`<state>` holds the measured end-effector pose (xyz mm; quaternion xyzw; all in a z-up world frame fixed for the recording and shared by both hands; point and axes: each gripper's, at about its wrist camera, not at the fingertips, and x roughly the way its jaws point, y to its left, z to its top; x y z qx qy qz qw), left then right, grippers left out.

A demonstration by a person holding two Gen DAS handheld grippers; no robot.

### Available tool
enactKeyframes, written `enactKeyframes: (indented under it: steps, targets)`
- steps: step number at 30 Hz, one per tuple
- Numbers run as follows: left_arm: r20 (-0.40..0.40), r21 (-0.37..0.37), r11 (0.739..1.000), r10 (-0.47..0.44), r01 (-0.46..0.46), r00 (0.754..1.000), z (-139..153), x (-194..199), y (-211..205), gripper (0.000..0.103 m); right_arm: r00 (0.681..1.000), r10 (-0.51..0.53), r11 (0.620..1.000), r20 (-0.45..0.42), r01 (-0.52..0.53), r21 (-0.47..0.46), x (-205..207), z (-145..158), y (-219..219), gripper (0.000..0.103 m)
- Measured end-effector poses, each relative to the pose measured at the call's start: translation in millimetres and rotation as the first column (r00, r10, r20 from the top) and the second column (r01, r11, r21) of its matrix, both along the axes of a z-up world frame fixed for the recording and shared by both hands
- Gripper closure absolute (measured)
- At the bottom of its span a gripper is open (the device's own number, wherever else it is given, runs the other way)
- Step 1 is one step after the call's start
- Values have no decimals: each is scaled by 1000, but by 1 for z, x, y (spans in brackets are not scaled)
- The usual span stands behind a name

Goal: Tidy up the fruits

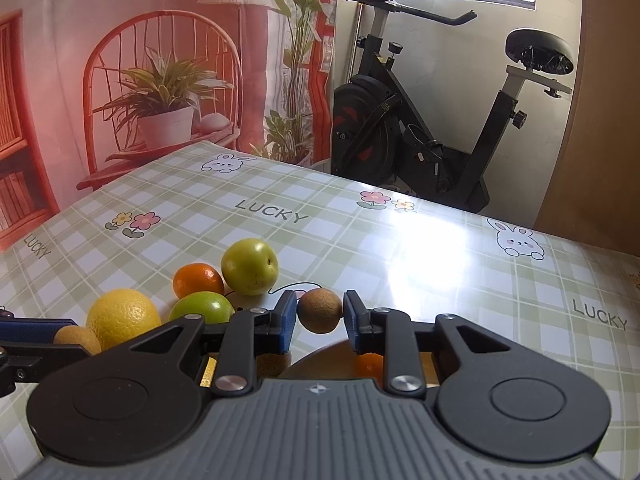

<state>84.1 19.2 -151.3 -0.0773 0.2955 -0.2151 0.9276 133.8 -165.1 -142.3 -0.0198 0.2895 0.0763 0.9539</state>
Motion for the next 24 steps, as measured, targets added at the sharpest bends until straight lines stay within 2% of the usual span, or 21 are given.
enactKeyframes:
  steps: [6, 11, 16, 24]
  targets:
    - [14, 57, 996, -65, 64, 998, 4, -1, -19, 76, 997, -67, 992, 40, 62, 111, -40, -2, -23, 75]
    - [3, 91, 988, -125, 124, 992, 0, 9, -37, 76, 989, -142, 975, 38, 133, 177, -73, -13, -45, 75]
    - [-5, 120, 978, -170, 169, 985, -6, 15, -53, 76, 976, -217, 957, 20, 209, 202, -82, -26, -63, 75]
    - [41, 168, 963, -220, 210, 975, 3, 32, -78, 76, 971, -231, 958, 70, 214, 190, -77, -28, -66, 75]
